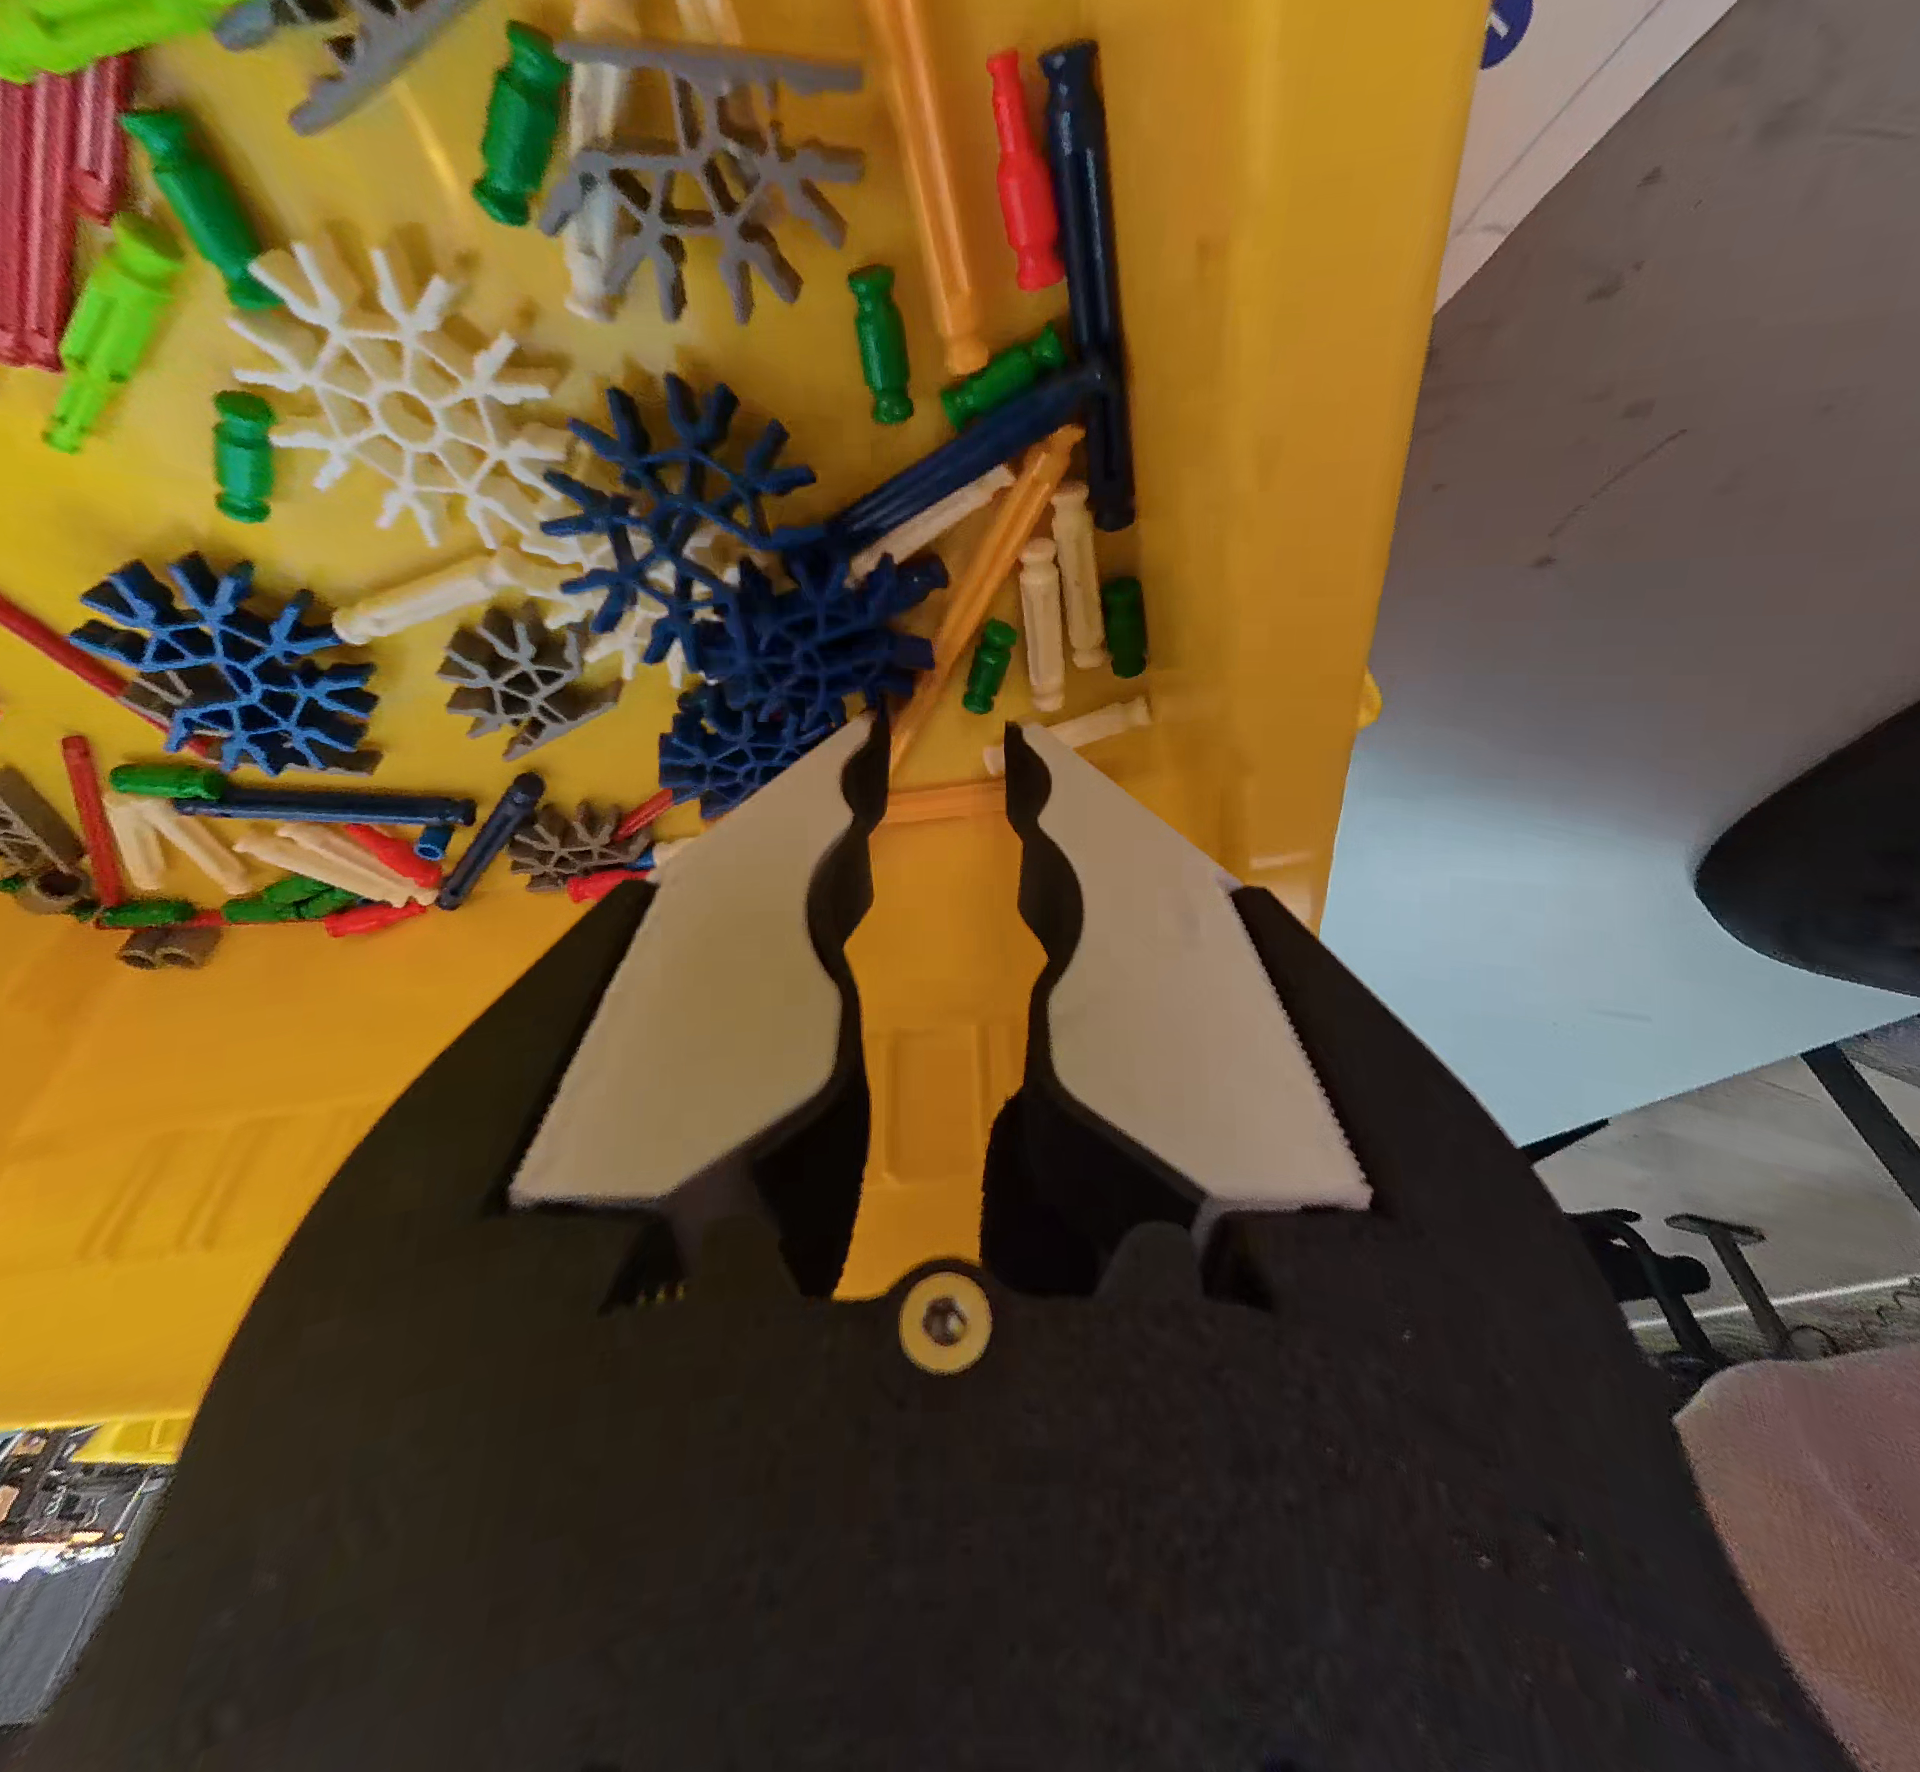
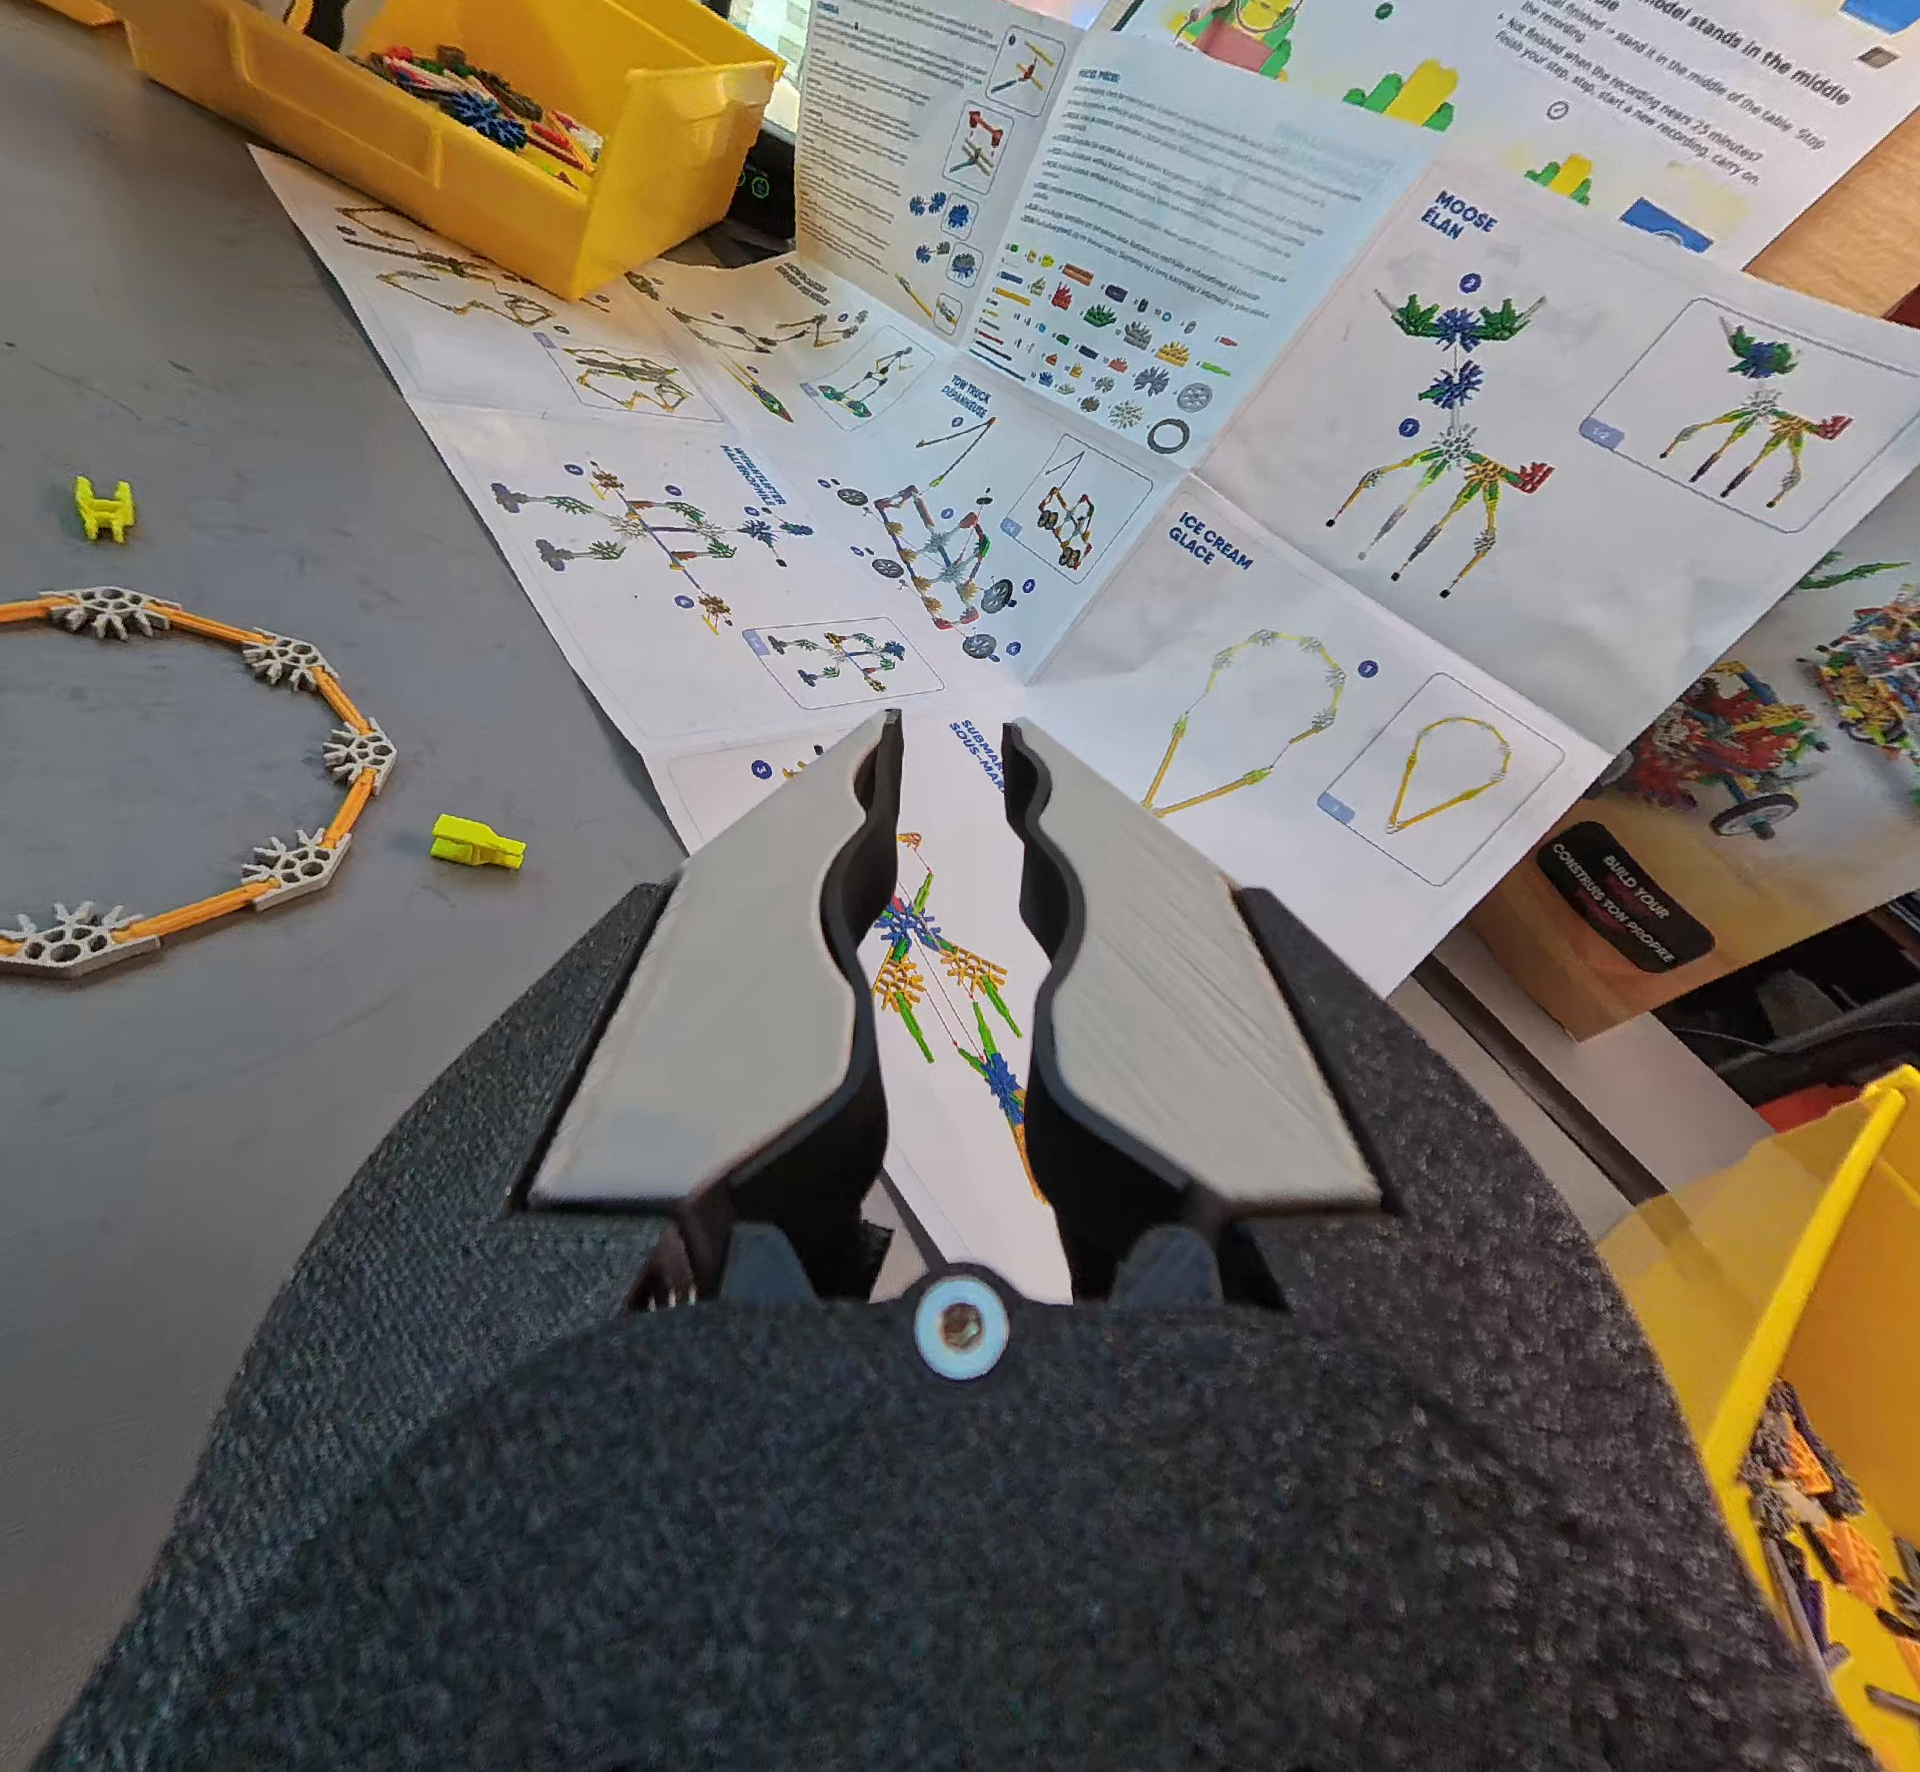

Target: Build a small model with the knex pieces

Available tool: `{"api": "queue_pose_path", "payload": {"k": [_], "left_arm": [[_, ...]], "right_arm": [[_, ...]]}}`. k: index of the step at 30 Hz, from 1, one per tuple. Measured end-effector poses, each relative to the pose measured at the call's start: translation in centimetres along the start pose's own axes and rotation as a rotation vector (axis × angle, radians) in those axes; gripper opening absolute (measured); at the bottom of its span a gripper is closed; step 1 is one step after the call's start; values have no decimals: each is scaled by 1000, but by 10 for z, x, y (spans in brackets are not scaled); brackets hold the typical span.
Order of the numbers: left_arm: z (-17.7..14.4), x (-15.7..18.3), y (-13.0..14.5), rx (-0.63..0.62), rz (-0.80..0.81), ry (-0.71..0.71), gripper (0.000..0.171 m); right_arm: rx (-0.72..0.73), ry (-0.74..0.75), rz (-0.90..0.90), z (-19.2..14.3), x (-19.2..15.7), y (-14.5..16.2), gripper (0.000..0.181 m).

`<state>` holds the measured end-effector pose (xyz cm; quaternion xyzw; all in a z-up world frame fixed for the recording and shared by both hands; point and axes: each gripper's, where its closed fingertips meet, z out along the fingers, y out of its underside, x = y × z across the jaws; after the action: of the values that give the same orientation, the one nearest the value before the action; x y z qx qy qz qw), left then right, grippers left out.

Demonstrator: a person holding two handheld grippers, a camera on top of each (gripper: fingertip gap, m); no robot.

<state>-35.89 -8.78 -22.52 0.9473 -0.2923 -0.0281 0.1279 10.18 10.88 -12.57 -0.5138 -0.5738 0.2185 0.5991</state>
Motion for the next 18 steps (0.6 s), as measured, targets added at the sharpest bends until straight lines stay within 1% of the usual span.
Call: {"api": "queue_pose_path", "payload": {"k": [1, 4, 8, 10, 12, 14, 18], "left_arm": [[2, -3, -1, 0, 4, -16, 21], [3, -9, -2, -2, 8, -46, 8], [-3, -12, -1, 25, 38, -78, 6], [-21, -20, 0, 80, 30, -134, 6], [-46, -24, 0, 165, 5, -165, 6], [-71, -25, 5, 222, -10, -195, 6], [-112, -14, 8, 358, -32, -190, 6]], "right_arm": [[-4, -3, 6, 1, 0, 2, 18], [-15, -11, 26, 3, 0, 6, 18], [-21, -10, 26, 3, -1, 8, 18], [-20, -8, 27, 3, 0, 7, 17], [-19, -10, 28, 3, -1, 7, 17], [-21, -12, 29, 3, -1, 7, 17], [-22, -14, 24, 3, -3, 6, 17]]}}
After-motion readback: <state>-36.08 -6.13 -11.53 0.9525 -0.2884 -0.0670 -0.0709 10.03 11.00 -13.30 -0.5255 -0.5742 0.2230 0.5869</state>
